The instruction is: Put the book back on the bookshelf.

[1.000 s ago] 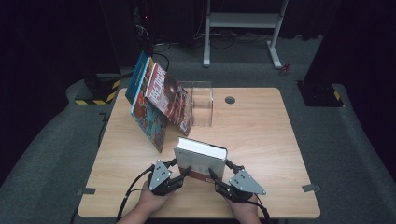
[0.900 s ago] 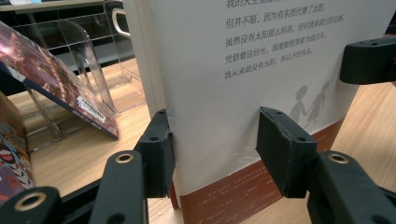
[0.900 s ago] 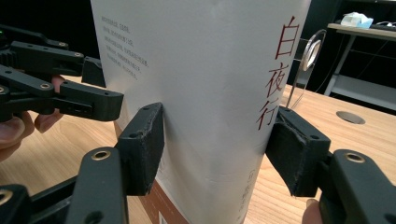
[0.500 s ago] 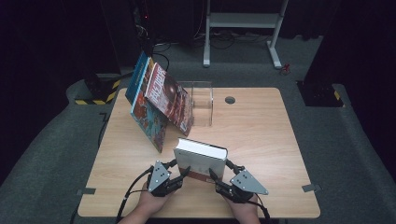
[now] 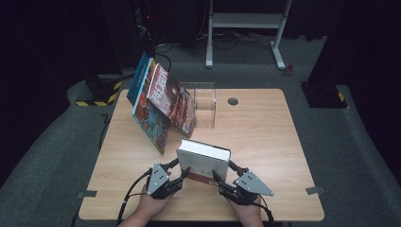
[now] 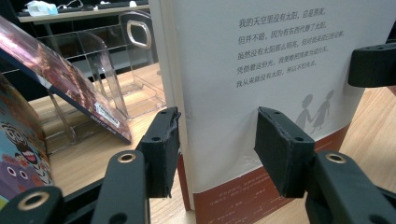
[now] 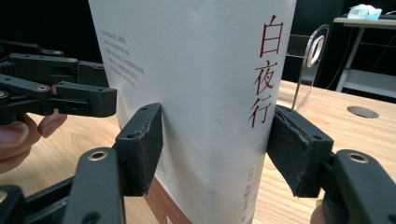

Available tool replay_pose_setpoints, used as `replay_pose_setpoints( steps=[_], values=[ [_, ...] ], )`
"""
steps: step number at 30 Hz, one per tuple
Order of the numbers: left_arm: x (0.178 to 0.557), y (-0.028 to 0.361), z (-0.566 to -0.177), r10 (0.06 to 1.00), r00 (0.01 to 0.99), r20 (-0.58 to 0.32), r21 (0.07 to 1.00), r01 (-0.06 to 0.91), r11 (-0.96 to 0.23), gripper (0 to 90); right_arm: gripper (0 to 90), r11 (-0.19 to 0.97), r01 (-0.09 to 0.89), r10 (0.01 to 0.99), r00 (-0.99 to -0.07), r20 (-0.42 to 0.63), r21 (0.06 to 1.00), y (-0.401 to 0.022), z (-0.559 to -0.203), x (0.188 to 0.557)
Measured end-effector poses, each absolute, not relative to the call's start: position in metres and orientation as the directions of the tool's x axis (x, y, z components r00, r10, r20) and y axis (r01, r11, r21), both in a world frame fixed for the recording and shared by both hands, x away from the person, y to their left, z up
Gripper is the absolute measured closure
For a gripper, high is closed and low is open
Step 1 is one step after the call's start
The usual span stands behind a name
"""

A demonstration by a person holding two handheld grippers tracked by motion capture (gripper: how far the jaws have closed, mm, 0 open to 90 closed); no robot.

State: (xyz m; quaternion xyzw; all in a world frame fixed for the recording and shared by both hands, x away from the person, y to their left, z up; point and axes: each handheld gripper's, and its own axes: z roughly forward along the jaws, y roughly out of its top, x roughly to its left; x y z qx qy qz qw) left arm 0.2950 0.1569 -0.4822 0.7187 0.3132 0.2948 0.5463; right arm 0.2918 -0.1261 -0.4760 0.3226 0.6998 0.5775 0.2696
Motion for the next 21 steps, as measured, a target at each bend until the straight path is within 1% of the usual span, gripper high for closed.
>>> replay_pose_setpoints(
  steps=[6, 10, 12, 18, 21],
  values=[
    [0.295, 0.159, -0.481, 0.776, 0.626, 0.08, 0.969, 0.133, -0.207, 48.3, 35.6, 0.117, 0.155, 0.758, -0.653, 0.013, 0.981, -0.127, -0.476, 0.293],
    [0.295, 0.163, -0.481, 0.783, 0.618, 0.076, 0.97, 0.137, -0.202, 47.1, 31.7, 0.115, 0.168, 0.75, -0.661, 0.026, 0.979, -0.128, -0.475, 0.295],
    [0.295, 0.168, -0.48, 0.788, 0.612, 0.069, 0.969, 0.146, -0.198, 45.9, 26.6, 0.115, 0.193, 0.741, -0.67, 0.045, 0.974, -0.129, -0.476, 0.298],
    [0.296, 0.178, -0.482, 0.806, 0.589, 0.058, 0.966, 0.17, -0.193, 43.7, 22.3, 0.114, 0.213, 0.724, -0.686, 0.065, 0.97, -0.127, -0.477, 0.306],
    [0.298, 0.185, -0.485, 0.818, 0.573, 0.043, 0.959, 0.207, -0.195, 41.9, 21.4, 0.114, 0.225, 0.716, -0.694, 0.077, 0.968, -0.125, -0.478, 0.312]
  ],
)
